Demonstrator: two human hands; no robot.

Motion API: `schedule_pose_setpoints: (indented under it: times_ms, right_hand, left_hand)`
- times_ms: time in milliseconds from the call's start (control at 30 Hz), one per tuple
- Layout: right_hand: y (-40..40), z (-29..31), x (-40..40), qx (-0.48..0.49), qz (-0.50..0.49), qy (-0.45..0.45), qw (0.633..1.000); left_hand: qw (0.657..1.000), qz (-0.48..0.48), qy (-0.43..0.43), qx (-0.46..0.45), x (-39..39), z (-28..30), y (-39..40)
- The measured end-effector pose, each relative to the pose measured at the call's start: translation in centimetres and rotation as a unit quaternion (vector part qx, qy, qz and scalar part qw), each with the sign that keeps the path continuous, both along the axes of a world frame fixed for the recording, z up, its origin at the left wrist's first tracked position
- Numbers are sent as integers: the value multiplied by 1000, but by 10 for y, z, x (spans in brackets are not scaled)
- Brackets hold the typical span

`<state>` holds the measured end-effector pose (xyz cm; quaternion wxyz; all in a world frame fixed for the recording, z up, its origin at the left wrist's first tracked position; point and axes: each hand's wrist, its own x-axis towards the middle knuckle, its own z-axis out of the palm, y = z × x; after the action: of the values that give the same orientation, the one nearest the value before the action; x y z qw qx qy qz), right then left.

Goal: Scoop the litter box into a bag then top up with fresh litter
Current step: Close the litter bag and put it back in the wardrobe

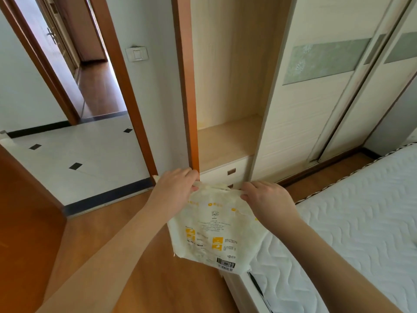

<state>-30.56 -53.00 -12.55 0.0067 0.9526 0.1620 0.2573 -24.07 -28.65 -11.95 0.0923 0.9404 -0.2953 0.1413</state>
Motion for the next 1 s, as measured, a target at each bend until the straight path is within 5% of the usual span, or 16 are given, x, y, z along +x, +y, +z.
schedule_pose_setpoints:
  times_ms: [633, 1000]
  right_hand:
    - [-30, -2, 186, 20, -134, 50, 990]
    - [-91, 3, 312, 14, -161, 104, 981]
  left_hand:
    - [985, -170, -13, -18, 277, 10, -78]
    - [977, -175, 21, 117, 413, 31, -154]
